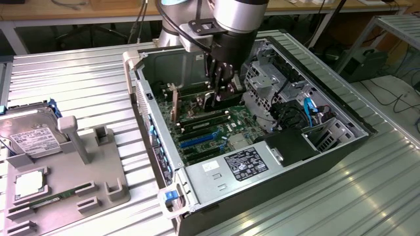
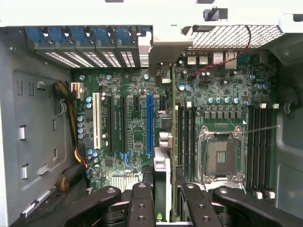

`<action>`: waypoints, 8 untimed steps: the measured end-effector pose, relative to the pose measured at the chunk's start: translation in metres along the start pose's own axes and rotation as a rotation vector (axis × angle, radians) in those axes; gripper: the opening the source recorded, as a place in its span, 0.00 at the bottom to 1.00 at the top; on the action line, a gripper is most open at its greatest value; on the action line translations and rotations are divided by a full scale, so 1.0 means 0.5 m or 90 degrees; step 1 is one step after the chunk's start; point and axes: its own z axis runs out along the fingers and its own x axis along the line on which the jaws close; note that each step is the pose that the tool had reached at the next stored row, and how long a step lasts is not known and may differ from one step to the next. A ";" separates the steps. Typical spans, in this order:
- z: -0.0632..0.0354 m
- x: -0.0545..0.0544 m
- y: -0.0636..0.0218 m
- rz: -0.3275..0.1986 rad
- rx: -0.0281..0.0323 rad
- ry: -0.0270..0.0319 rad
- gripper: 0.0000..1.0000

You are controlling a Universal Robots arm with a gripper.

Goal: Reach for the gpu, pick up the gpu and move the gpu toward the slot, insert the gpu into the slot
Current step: 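Insert the gpu into the slot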

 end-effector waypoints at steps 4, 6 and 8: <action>0.015 0.000 0.002 0.000 -0.0001 0.0000 0.27; 0.022 0.001 0.002 0.000 -0.0001 0.0000 0.27; 0.030 0.001 0.006 0.000 -0.0001 0.0000 0.27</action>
